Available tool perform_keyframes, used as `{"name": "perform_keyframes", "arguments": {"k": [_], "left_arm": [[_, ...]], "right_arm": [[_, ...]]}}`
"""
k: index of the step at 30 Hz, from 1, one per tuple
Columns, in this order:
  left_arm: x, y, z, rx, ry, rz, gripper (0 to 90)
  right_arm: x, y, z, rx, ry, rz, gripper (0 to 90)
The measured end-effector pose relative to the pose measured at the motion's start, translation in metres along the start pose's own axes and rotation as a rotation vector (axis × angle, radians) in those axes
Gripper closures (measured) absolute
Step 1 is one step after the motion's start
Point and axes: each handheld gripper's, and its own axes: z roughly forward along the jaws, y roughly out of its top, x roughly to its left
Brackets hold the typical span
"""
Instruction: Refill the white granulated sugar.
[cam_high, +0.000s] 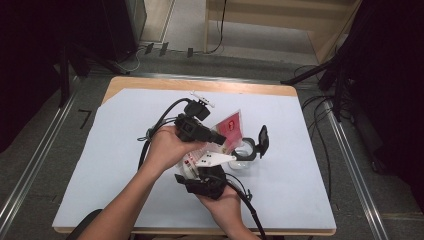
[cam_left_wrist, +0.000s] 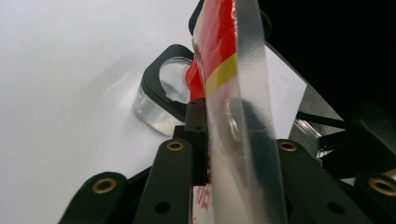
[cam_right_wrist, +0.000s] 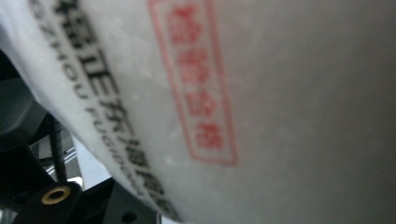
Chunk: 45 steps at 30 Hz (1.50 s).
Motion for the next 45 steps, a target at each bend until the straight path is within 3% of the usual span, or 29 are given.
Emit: {"name": "perform_keyframes", "arguments": {"k": [3,8,14,19,23,27,31,35,40,45], "left_arm": [[0.000,0.000,0.001,0.004,0.010,-0.004,74.7],[0.002,0.001,0.007,0.016,-0.017,-0.025,71.1],[-0.001,-0.001,0.005,0.017,-0.001,-0.013,69.3],[0.000,-0.005,0.000,0.002,-0.004,-0.017,69.0],[0.004,-0.007,0.003,-0.006,-0.005,-0.017,83.9],[0.002,-0.007,0.003,-0.014,0.022,-0.019,85.3],[0.001,-0.005,0.001,-0.039,0.029,-0.054,83.7],[-0.004,-0.006,0.003,-0.048,0.047,-0.027,84.1],[-0.004,-0.005,0.002,-0.077,0.019,-0.020,76.4],[-0.008,-0.006,-0.005,-0.107,0.040,0.004,70.1]], "right_arm": [[-0.001,0.001,0.001,0.015,0.022,0.023,60.5],[-0.004,-0.002,0.002,0.006,0.029,0.041,60.8],[-0.014,-0.008,-0.002,-0.011,0.031,0.092,61.6],[-0.016,-0.009,-0.003,-0.015,0.033,0.078,61.9],[-0.013,-0.007,-0.001,-0.013,0.040,0.076,61.2],[-0.012,-0.005,0.000,0.002,0.024,0.034,57.7],[-0.008,-0.002,0.001,0.007,0.008,0.017,55.4],[-0.009,0.001,-0.001,0.000,0.014,0.036,60.8],[-0.011,0.002,-0.005,-0.017,0.039,0.048,61.6],[-0.017,0.004,-0.008,-0.052,0.074,0.090,61.7]]}}
